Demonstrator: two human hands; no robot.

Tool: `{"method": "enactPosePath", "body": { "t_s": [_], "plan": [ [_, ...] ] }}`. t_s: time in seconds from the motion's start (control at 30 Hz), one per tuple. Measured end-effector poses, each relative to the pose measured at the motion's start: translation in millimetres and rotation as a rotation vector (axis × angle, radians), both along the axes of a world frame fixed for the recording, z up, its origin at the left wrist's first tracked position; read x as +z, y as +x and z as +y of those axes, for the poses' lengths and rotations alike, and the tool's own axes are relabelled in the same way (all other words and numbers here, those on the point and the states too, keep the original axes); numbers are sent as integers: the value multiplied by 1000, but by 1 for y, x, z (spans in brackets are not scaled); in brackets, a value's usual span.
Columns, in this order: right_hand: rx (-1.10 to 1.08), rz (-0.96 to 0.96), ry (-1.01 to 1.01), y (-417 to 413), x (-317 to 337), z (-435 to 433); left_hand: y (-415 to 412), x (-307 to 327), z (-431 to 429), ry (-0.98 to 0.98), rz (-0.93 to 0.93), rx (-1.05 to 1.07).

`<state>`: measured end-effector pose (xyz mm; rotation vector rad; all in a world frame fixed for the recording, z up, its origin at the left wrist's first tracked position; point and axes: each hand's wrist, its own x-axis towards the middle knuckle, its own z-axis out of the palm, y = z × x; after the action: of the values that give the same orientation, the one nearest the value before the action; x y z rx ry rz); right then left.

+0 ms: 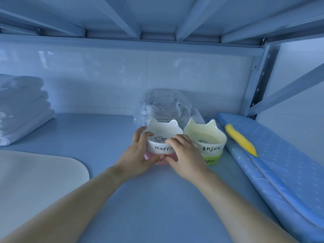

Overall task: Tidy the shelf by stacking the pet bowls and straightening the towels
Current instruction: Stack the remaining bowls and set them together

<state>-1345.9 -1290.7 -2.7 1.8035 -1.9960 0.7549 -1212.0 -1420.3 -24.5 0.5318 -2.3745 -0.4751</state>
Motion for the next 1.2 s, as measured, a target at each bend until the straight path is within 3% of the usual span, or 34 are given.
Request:
{"method": "enactPosePath", "body": {
  "t_s": [0.33,0.87,1.2],
  "plan": [
    [1,6,10,3,7,4,3,1,17,120,84,11],
    [70,-68,-81,5,1,13,14,0,19,9,74,34],
    [90,-66,-34,3,3,7,9,-5,20,46,115,80]
  ]
}}
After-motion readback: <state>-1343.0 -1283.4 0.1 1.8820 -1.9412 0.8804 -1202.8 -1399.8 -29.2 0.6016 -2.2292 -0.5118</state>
